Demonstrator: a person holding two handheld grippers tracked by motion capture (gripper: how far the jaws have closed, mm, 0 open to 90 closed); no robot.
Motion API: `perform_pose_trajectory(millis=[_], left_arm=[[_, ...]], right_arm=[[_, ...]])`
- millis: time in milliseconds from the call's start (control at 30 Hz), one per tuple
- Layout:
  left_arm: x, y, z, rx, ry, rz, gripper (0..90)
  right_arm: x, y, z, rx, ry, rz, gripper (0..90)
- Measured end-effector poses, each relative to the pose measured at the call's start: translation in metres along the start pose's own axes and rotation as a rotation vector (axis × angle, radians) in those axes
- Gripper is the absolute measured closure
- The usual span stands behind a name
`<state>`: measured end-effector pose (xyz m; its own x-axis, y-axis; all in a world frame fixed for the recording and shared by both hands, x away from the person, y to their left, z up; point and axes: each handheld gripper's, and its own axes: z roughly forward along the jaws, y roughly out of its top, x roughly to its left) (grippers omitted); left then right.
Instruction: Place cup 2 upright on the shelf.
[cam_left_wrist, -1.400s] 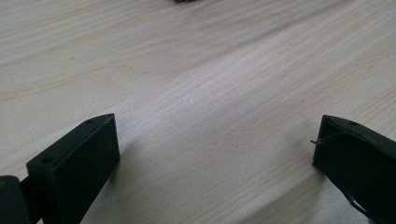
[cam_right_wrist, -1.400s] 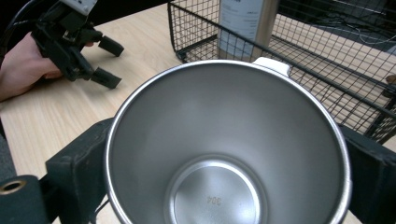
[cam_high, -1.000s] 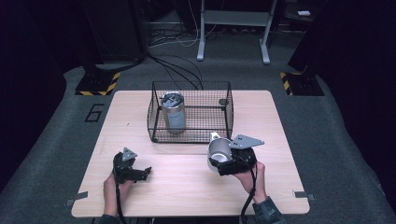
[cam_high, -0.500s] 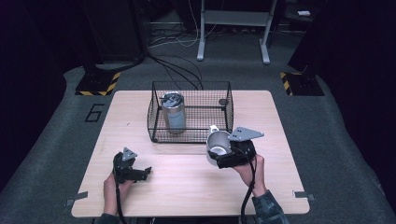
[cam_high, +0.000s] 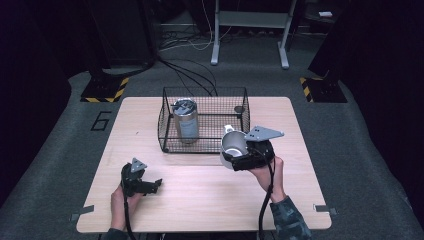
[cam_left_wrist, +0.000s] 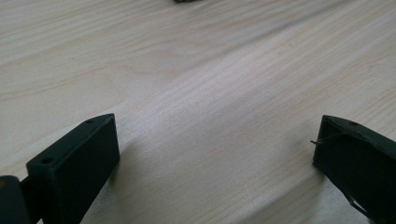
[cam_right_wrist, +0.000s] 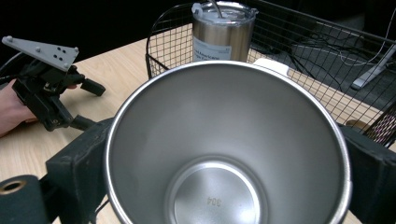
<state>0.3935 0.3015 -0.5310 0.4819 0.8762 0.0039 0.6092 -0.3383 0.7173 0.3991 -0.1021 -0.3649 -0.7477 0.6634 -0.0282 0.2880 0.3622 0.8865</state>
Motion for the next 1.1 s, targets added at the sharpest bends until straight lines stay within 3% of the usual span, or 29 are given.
perform_pose_trajectory(millis=[1100], left_arm=[[0.000,0.000,0.000,0.000,0.003,0.004,0.2]], right_arm=[[-0.017,0.046,0.018,-0.019,-0.026,-0.024,5.6]])
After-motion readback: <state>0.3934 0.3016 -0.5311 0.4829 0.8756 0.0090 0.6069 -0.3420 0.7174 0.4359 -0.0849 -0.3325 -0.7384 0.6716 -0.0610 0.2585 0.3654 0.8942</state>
